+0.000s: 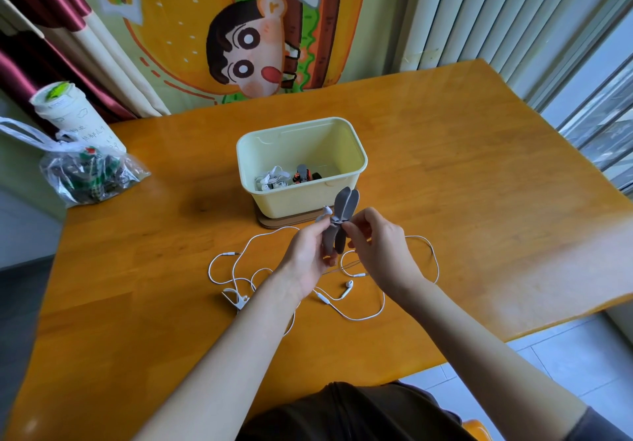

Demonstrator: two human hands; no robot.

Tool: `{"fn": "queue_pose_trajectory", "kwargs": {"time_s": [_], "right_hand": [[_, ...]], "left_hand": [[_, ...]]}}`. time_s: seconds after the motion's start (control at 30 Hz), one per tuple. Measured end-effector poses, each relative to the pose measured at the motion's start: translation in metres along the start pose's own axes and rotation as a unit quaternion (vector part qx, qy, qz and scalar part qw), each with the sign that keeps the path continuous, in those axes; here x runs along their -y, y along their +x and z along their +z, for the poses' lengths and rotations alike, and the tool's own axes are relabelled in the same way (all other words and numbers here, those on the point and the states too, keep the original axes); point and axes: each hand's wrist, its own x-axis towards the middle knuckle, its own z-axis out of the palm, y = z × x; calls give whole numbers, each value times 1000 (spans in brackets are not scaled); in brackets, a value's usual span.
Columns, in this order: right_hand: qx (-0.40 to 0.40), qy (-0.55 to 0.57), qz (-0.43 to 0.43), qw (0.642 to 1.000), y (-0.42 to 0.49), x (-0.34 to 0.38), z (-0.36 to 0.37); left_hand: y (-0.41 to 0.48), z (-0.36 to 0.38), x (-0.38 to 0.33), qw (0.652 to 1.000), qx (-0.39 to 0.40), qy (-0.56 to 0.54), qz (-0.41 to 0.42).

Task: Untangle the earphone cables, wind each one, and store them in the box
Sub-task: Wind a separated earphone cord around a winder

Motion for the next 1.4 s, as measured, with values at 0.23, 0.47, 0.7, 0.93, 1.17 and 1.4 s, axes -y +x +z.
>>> {"fn": "queue_pose_trajectory", "kwargs": {"time_s": [0.23, 0.47, 0.7, 0.93, 1.17, 1.4], "right_hand": [[20, 90, 34, 995, -1, 8, -2], [35, 74, 2, 997, -1, 3, -2], [31, 87, 41, 995, -3, 2, 4], [34, 78, 56, 995, -1, -1, 0], [68, -22, 20, 997, -2, -5, -7], [10, -119, -96, 988, -1, -2, -21]], "left_hand": [[-3, -5, -6, 1000, 17, -19, -2], [-2, -8, -8, 1000, -12, 21, 8], [-5, -4, -3, 964, -77, 162, 194], [-4, -14, -1, 925, -14, 278, 257], [8, -23, 3, 898, -38, 357, 255], [12, -28, 6, 900, -35, 365, 236]]}}
